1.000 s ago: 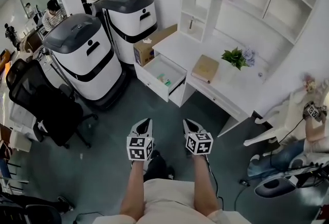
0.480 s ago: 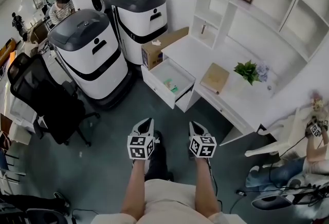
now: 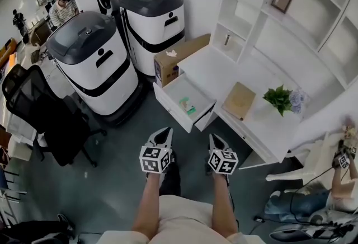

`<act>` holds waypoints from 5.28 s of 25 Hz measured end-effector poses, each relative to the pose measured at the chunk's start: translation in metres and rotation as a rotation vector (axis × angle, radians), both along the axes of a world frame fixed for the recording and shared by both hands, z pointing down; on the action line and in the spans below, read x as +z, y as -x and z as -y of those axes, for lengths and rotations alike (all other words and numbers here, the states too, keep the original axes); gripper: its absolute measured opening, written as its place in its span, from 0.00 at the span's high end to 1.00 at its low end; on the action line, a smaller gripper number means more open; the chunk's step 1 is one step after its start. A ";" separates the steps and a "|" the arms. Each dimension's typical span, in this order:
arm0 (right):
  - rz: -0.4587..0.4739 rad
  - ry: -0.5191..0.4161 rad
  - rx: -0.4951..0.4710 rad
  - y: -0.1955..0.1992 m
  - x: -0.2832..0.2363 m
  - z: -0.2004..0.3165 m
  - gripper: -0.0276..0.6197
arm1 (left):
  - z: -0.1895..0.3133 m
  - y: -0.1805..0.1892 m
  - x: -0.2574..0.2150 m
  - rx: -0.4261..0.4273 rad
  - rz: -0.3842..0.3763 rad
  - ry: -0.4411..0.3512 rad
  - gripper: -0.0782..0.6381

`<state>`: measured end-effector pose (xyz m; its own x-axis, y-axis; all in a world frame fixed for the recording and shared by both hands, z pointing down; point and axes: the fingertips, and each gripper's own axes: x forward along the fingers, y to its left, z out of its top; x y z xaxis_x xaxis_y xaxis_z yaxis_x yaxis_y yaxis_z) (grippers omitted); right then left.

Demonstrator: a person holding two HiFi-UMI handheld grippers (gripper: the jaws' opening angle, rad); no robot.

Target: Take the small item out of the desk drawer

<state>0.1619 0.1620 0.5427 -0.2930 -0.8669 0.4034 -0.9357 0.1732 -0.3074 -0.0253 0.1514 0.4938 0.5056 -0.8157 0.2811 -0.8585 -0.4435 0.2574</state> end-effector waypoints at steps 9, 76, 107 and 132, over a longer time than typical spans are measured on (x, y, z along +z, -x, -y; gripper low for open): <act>-0.004 0.027 0.012 0.000 0.003 0.113 0.92 | 0.139 0.010 -0.023 -0.015 -0.086 -0.035 0.87; -0.100 0.355 -0.171 0.028 0.173 0.350 0.92 | 0.329 -0.028 0.144 0.200 0.089 0.224 0.87; -0.355 0.641 -0.519 0.100 0.360 0.362 0.42 | 0.342 -0.015 0.192 0.124 0.070 0.298 0.87; -0.565 0.661 -0.576 0.107 0.386 0.357 0.40 | 0.332 0.024 0.187 0.018 0.011 0.296 0.87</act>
